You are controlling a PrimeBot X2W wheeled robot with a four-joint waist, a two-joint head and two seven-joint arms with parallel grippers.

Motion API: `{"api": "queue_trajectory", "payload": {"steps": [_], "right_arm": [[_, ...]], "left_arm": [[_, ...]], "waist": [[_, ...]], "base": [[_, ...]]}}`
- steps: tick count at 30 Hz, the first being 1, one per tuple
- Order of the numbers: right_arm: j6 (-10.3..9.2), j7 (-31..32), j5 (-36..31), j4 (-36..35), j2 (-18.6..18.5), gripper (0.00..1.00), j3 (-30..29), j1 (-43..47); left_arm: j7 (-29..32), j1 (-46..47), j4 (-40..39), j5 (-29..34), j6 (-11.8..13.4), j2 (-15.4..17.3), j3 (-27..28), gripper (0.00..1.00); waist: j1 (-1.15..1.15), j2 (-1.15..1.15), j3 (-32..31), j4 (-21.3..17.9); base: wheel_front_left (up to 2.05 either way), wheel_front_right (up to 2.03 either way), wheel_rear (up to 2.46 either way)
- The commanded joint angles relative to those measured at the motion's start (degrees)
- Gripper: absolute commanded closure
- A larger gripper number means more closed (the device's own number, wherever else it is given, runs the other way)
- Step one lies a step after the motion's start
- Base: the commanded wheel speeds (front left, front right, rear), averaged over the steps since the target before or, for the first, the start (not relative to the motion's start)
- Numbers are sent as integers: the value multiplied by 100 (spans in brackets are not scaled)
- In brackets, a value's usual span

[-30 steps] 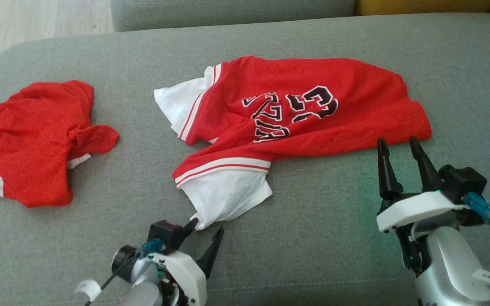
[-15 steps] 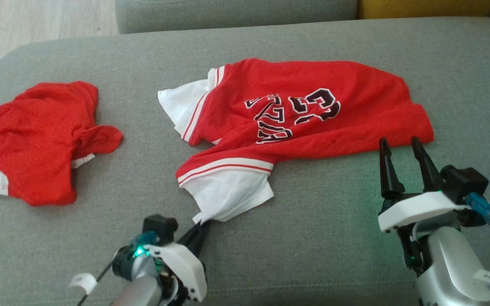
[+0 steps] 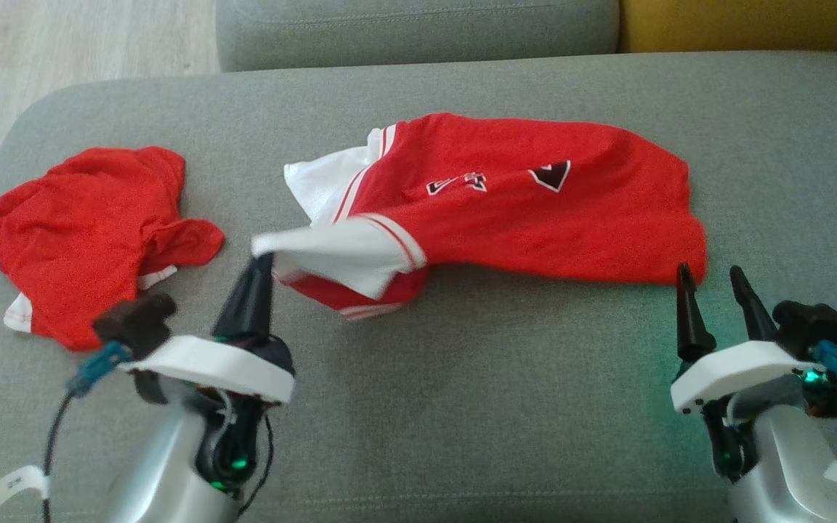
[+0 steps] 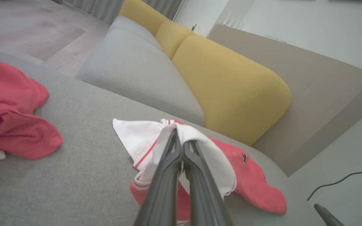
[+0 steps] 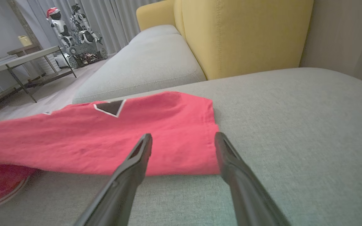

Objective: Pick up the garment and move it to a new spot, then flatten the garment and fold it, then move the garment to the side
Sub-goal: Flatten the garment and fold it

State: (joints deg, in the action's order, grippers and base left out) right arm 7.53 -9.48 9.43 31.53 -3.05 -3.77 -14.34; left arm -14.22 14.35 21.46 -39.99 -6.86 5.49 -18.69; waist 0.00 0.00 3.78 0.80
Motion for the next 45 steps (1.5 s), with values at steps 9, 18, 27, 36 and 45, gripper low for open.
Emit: {"api": "queue_trajectory", "payload": {"steps": [9, 18, 27, 36, 45], "right_arm": [[-4, 213, 361, 438, 17, 0, -143, -214], [-4, 131, -13, 1103, 17, 0, -213, -581], [-4, -7, -278, 1649, 17, 0, -388, -1160], [-4, -106, -350, 2132, 17, 9, -458, -1493], [-4, -6, -28, 2261, 17, 100, -209, -1562]], "left_arm": [[-76, -132, -753, 402, 50, 118, 500, 100], [-77, -137, -750, 596, 30, 15, 464, 100], [-77, 63, -776, 730, 1, -25, 432, 100], [-77, 182, -728, 779, -21, -23, 439, 100], [-77, 156, -717, 977, -30, -15, 588, 100]], "waist": [[0, 0, 125, 51], [0, 0, 300, 131], [0, 0, 615, 249], [0, 0, 724, 347], [0, 0, 538, 273]], "base": [[0, 0, 0], [0, 0, 0], [0, 0, 0], [0, 0, 0], [0, 0, 0]]}}
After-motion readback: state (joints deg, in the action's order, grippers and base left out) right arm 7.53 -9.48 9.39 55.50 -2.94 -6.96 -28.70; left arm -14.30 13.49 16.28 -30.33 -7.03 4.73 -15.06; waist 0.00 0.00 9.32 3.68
